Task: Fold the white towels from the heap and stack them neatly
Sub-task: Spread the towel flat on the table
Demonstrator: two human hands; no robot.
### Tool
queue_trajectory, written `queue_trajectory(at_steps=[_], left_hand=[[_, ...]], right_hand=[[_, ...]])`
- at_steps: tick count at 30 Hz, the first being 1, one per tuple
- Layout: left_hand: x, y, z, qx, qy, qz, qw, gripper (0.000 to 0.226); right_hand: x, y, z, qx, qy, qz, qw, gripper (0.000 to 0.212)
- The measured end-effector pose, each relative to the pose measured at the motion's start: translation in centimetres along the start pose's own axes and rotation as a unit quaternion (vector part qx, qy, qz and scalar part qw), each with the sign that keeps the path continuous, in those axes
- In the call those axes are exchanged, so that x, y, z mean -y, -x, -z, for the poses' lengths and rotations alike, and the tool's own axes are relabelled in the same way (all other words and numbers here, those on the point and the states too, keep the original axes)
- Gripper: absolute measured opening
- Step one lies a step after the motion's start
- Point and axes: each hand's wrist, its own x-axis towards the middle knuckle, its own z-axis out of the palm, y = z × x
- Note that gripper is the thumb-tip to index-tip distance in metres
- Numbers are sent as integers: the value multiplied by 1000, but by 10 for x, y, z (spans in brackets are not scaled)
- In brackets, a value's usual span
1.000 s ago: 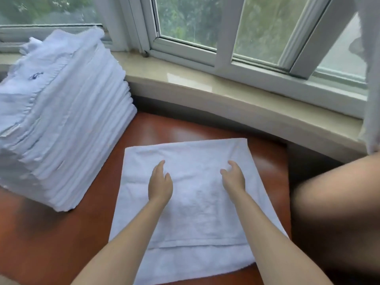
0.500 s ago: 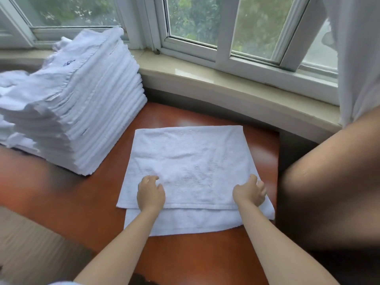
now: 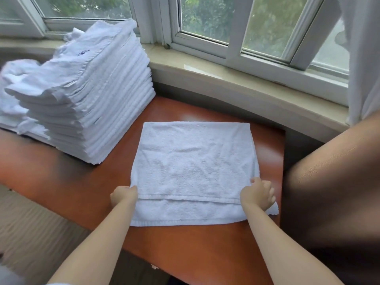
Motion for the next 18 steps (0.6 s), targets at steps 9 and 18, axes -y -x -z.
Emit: queue_trajectory(at_steps=[9, 18], left_hand=[[-13, 28, -7, -32, 210, -25, 977, 8], [-27, 76, 25, -87, 433, -95, 892, 12]], right_hand=[[8, -11, 12, 119, -99, -111, 982, 38], [3, -13, 71, -135, -451, 9, 882, 5]])
